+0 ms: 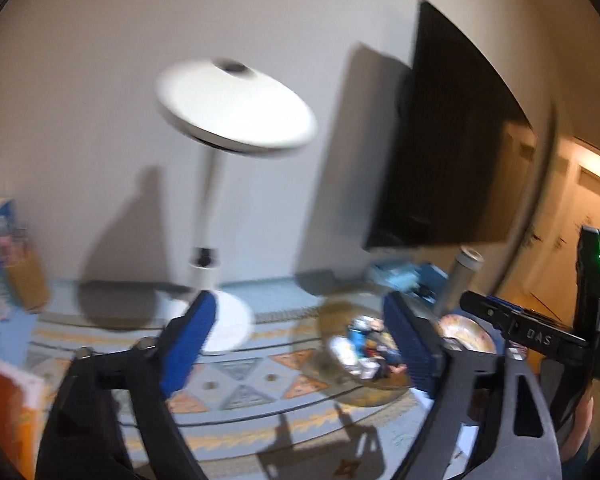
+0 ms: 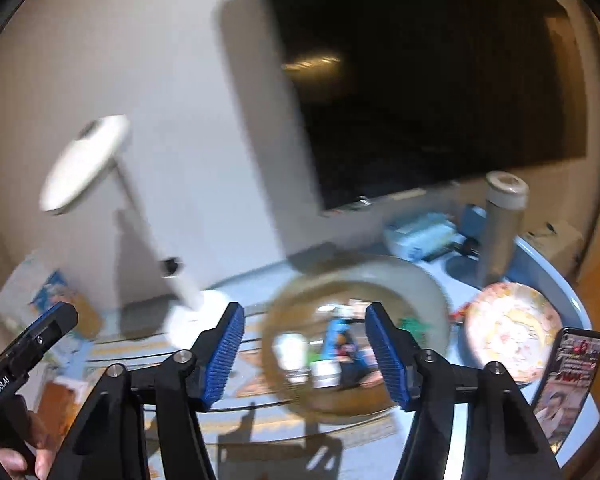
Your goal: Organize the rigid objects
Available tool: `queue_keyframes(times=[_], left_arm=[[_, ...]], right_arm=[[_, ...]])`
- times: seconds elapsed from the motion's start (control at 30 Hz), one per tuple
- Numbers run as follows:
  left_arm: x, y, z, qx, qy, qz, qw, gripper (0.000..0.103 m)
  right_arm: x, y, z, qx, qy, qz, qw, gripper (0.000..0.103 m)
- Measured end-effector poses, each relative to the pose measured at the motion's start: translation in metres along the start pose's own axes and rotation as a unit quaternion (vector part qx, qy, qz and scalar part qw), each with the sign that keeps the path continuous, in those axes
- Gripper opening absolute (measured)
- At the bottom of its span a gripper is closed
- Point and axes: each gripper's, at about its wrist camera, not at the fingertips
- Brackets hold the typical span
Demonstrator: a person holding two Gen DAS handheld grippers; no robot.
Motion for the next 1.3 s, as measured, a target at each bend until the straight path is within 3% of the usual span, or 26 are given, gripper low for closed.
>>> queue_keyframes(times=[0.13, 0.27, 0.33, 0.4, 0.53, 0.67, 0.87, 1.07, 1.3], left_arm=[[0.041, 0.016, -0.035, 0.015, -0.046, 0.014, 0.9987, 0.097], [0.059, 0.046, -0.073, 0.024, -0.105, 0.012, 0.9941, 0.101], [0.058, 0.067, -0.091, 0.03, -0.137, 0.014, 0.99, 0.103], [0.04, 0.1, -0.114, 0.037, -0.178, -0.016, 0.9833, 0.102], [0.004, 0.15, -0.141, 0.033, -0.2, -0.058, 0.9776, 0.102], [-0.017, 0.169, -0.146, 0.0, -0.219, -0.069, 0.9732, 0.102], [-0.03, 0.181, -0.152, 0.006, -0.23, -0.098, 0.9683, 0.102], [-0.032, 0.186, -0.144, -0.019, -0.254, -0.094, 0.9624, 0.102], [-0.032, 0.185, -0.149, -0.009, -0.248, -0.098, 0.9637, 0.102]], right_arm=[[0.009, 0.013, -0.055, 0.028, -0.033, -0.001, 0.999, 0.065], [-0.003, 0.042, -0.099, 0.045, -0.066, -0.034, 0.996, 0.065], [-0.017, 0.069, -0.122, 0.067, -0.061, -0.047, 0.995, 0.065], [-0.033, 0.097, -0.137, 0.098, -0.035, -0.059, 0.993, 0.065], [-0.077, 0.155, -0.156, 0.146, -0.014, -0.113, 0.983, 0.065], [-0.103, 0.182, -0.153, 0.159, 0.0, -0.132, 0.978, 0.065], [-0.13, 0.192, -0.138, 0.159, 0.017, -0.148, 0.976, 0.065], [-0.124, 0.194, -0.141, 0.166, 0.011, -0.132, 0.977, 0.065], [-0.125, 0.195, -0.141, 0.166, 0.008, -0.137, 0.977, 0.066]])
Point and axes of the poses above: each gripper's, at about its wrist camera, not at the fingertips, and x roughly against the way its jaws point, z to its right, y to its underside, and after that the axes turned 6 degrees about x, right-handed
